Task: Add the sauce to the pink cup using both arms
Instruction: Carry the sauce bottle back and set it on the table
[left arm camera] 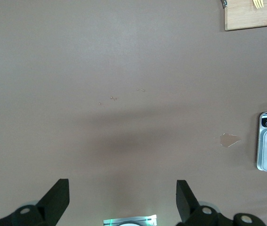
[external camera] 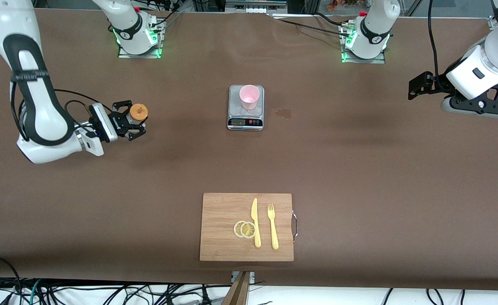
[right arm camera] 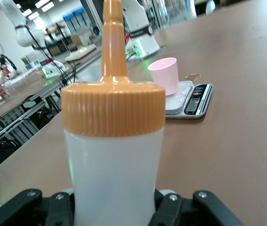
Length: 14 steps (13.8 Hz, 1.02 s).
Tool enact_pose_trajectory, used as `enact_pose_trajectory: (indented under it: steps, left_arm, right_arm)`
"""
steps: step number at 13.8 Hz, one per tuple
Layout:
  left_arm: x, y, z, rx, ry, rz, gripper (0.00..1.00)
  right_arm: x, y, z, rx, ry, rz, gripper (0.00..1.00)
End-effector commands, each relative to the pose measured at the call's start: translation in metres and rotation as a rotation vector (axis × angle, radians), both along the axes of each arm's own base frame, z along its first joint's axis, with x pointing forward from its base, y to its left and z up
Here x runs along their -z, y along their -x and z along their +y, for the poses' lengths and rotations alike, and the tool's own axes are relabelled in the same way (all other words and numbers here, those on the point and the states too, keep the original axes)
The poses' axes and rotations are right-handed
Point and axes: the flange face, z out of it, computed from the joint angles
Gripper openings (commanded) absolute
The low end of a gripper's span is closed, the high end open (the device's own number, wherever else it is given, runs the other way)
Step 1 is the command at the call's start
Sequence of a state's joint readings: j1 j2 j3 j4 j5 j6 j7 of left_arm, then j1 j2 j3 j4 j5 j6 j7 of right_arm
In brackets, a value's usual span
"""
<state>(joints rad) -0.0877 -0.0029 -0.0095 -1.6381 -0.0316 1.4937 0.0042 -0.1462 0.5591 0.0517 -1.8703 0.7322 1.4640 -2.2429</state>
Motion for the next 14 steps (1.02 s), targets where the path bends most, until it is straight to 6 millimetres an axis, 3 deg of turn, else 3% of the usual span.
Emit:
enact_pose_trajectory:
  steps: [1,6,10,12,14]
  left_arm:
    - [-0.005,-0.004,-0.001,-0.008,-0.014,0.003,1.0]
    - [-0.005,-0.004,-0.001,-0.008,-0.014,0.003,1.0]
    - [-0.005,-0.003,-0.002,-0.006,-0.015,0.003,1.0]
    - [-0.005,-0.003,-0.002,-0.006,-0.014,0.003,1.0]
    - [-0.005,-0.004,-0.002,-0.006,-0.015,0.005,1.0]
  right_arm:
    - [0.039,0.004,-0.019,0.0,-0.144,0.013,0.0]
    - [0.076,-0.005,-0.041,-0.026,-0.273,-0.044,0.05]
    - [0.103,-0.012,-0.041,-0.042,-0.328,-0.056,0.1]
    - [0.103,-0.012,-0.041,-0.042,-0.331,-0.055,0.19]
    - [0.104,-0.011,-0.044,-0.037,-0.334,-0.049,0.53]
